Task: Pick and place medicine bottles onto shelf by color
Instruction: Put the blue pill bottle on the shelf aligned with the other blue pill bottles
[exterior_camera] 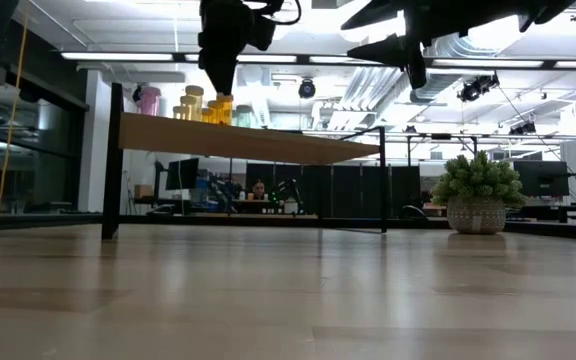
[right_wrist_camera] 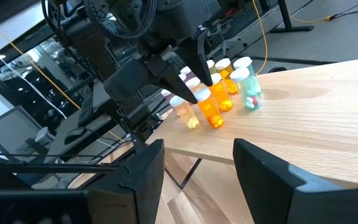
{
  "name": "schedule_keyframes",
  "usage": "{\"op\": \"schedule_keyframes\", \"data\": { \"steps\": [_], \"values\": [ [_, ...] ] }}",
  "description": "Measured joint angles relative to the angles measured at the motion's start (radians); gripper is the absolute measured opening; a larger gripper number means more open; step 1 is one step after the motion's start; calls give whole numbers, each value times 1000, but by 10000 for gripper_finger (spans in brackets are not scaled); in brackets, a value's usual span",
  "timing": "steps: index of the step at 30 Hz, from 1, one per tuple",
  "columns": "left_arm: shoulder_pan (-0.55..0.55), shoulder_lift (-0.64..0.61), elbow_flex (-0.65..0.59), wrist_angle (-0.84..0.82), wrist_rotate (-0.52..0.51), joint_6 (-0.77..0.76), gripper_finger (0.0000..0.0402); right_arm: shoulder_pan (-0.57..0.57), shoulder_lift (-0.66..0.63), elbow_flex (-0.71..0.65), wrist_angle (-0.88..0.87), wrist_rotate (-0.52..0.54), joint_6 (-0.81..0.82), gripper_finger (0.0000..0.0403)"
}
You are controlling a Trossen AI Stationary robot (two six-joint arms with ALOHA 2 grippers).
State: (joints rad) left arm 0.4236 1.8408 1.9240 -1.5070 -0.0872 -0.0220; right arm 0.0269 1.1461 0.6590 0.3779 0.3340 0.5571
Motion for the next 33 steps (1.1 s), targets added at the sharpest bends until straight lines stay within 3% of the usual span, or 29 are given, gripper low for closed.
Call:
{"op": "schedule_keyframes", "data": {
  "steps": [13,21,26,29,33],
  "values": [
    [1,-33,0,48,-3,-1,191,0,0,0,0,0,0,183],
    [-15,-65,165,83,-4,-33,191,0,0,0,0,-13,-48,183],
    [-74,-127,186,144,2,-135,191,0,0,0,1,-15,-65,183],
    [-164,-213,125,272,-62,-168,191,0,0,0,1,-15,-68,183],
    [-305,-404,-148,582,-208,-196,191,0,0,0,0,-15,-68,183]
  ]
}}
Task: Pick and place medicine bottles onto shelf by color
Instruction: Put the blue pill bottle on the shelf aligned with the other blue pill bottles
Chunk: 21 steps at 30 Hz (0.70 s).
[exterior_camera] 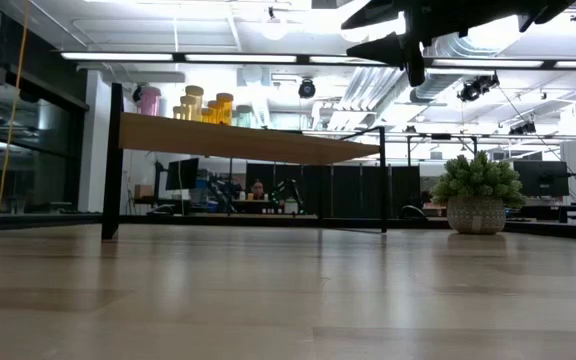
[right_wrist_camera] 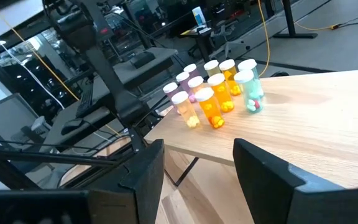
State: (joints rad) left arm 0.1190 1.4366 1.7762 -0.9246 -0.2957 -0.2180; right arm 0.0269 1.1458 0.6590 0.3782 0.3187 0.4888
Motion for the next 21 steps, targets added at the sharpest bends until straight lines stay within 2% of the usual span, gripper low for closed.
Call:
{"op": "schedule_keyframes", "data": {
  "steps": [3,8,11,13,15,18,21],
  "values": [
    [-95,-176,-302,256,-76,-46,191,0,0,0,0,-9,-27,183],
    [-237,-455,-815,723,-63,-125,191,0,0,0,0,-40,-87,183],
    [-301,-572,-1037,968,-67,-143,191,0,0,0,0,-41,-110,183],
    [-325,-627,-1133,1062,-95,-141,191,0,0,0,1,-41,-115,183],
    [-339,-659,-1186,1088,-117,-139,191,0,0,0,15,-41,-116,183],
    [-343,-681,-1208,1077,-135,-116,191,0,0,0,56,-42,-134,183],
    [-342,-683,-1208,1071,-139,-10,191,0,0,0,133,-87,-181,183]
  ]
}}
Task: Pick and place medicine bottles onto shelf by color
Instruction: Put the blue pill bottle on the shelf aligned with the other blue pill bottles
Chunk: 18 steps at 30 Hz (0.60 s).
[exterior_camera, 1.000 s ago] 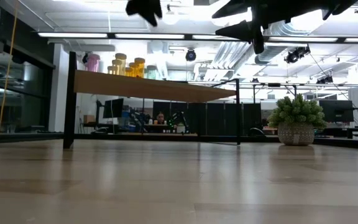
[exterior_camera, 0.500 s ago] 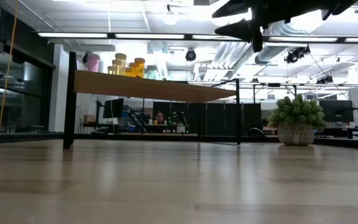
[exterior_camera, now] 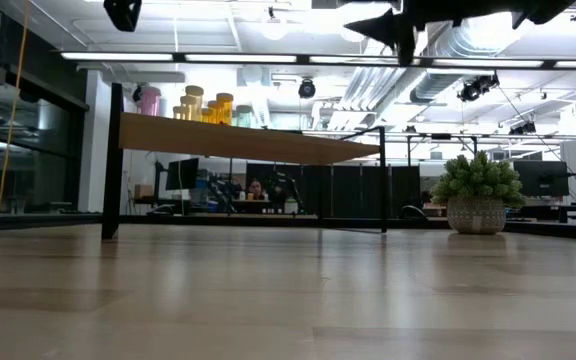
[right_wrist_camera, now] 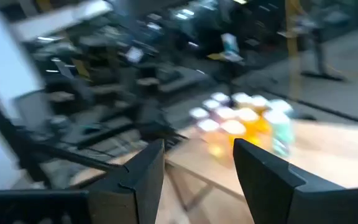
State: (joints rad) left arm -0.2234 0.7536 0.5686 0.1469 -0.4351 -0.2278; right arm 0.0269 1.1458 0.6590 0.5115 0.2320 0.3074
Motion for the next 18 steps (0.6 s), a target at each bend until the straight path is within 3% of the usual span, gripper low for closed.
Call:
{"op": "schedule_keyframes", "data": {
  "steps": [4,8,15,18],
  "values": [
    [0,1,0,-1,-6,110,191,0,0,0,64,-161,-82,183],
    [0,1,0,-2,-22,127,191,1,0,0,60,-281,-161,183],
    [0,1,7,-9,-22,116,191,0,0,0,61,-293,-152,183],
    [-2,21,72,-88,4,80,191,0,0,0,60,-293,-152,183]
  ]
}}
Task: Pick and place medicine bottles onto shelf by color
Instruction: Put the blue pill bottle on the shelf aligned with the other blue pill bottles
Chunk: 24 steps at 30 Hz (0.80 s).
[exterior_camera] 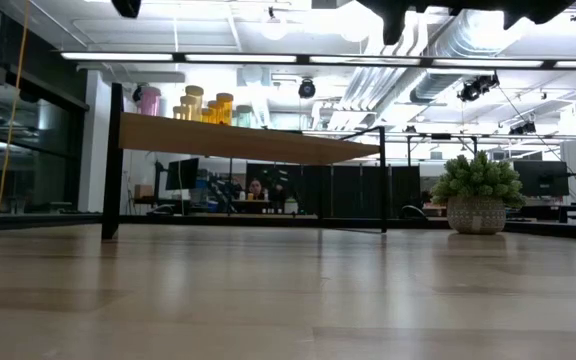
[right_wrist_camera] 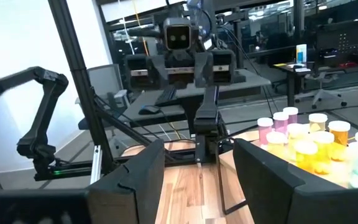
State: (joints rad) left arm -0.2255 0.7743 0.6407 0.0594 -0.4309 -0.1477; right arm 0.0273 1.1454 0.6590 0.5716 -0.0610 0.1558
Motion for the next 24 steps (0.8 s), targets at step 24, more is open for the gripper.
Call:
{"op": "schedule_keyframes", "data": {
  "steps": [24],
  "values": [
    [-741,628,369,-948,333,-843,191,0,0,0,-82,31,3,183]
  ]
}}
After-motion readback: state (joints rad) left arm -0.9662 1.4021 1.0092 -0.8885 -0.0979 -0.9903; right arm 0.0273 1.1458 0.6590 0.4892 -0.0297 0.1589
